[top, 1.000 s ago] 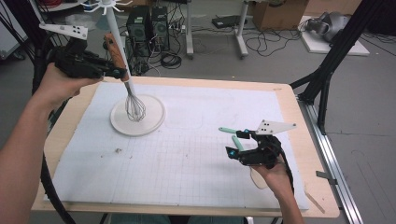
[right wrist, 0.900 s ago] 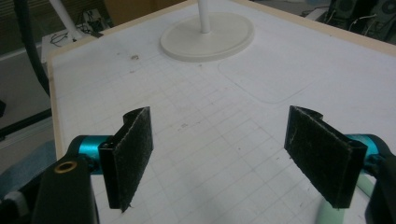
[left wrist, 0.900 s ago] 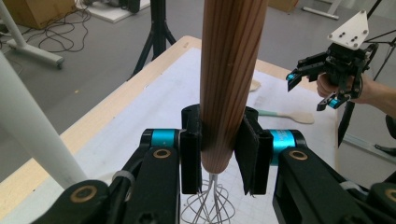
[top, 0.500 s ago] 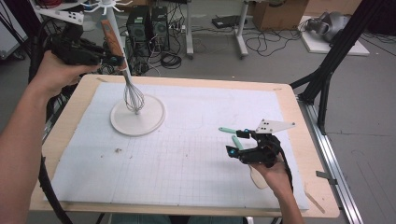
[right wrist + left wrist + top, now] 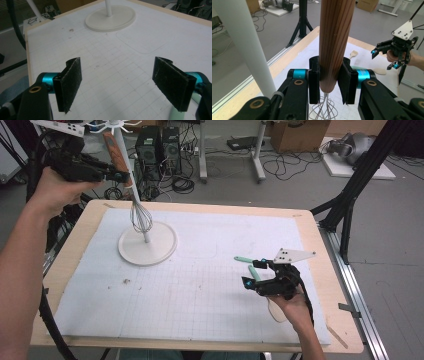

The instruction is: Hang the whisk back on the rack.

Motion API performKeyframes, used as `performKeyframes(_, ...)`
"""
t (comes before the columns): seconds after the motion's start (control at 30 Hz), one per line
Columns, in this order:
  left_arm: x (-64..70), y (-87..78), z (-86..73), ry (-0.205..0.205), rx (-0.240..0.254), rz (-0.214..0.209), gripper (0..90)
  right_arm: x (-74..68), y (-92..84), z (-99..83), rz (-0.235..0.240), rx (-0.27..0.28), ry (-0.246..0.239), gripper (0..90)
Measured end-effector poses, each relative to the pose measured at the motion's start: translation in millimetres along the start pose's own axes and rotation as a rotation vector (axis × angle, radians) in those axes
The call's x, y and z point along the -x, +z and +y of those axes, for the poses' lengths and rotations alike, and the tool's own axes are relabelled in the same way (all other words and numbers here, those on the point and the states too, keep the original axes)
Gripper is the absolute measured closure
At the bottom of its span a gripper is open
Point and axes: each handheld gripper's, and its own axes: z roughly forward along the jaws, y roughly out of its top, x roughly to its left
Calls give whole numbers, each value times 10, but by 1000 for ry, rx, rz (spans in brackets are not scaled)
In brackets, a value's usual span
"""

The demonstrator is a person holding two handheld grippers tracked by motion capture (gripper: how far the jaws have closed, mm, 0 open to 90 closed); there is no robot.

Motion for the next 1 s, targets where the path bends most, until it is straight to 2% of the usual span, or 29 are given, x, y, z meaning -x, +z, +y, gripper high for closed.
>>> performKeyframes(0.47, -64, 32, 24, -18, 6, -5, 724, 5, -8, 0, 1, 5, -2, 222)
performKeyframes(0.53, -70, 38, 23, -19, -6, -1, 724, 5, -13, -1, 1, 7, -3, 222)
performKeyframes(0.83, -112, 48, 11, -37, -1, 9, 723, -9, -6, 4, 10, 3, -7, 222)
performKeyframes(1.0, -123, 57, 8, -33, -3, 11, 723, -13, -5, 5, 15, 2, -5, 222)
